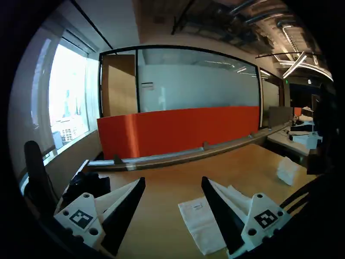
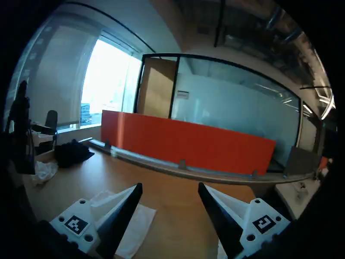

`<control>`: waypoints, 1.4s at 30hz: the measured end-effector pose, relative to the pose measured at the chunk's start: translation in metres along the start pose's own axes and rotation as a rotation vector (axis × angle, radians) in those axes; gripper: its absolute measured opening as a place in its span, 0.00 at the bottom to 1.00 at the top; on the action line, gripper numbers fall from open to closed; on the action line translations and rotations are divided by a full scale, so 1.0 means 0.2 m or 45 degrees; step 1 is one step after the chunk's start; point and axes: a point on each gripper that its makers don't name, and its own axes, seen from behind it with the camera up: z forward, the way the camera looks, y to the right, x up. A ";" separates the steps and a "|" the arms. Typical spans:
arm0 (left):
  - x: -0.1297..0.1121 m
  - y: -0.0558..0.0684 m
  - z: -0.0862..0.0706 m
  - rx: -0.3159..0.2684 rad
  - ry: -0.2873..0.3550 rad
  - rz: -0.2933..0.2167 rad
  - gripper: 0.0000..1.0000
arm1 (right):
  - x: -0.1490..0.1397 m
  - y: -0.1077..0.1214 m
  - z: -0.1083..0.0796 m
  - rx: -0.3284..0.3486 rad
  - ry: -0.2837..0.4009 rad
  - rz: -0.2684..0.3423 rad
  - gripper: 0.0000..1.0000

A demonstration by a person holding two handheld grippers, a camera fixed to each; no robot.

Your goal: Fold towel

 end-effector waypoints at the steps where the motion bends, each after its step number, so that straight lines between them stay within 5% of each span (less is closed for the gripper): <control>1: -0.03 0.03 0.02 -0.020 -0.012 0.003 0.97 | -0.02 -0.03 0.01 0.030 -0.015 -0.008 1.00; 10: -0.27 0.22 0.09 -0.149 -0.122 0.075 0.97 | -0.16 -0.19 0.05 0.196 -0.111 -0.051 1.00; 23: -0.68 0.45 0.15 -0.290 -0.280 0.106 0.97 | -0.52 -0.37 0.13 0.314 -0.256 -0.109 1.00; 32: -1.02 0.52 0.17 -0.334 -0.441 0.205 0.97 | -0.81 -0.47 0.17 0.394 -0.358 -0.161 1.00; 42: -1.34 0.58 0.21 -0.374 -0.598 0.230 0.97 | -1.08 -0.56 0.17 0.461 -0.482 -0.158 1.00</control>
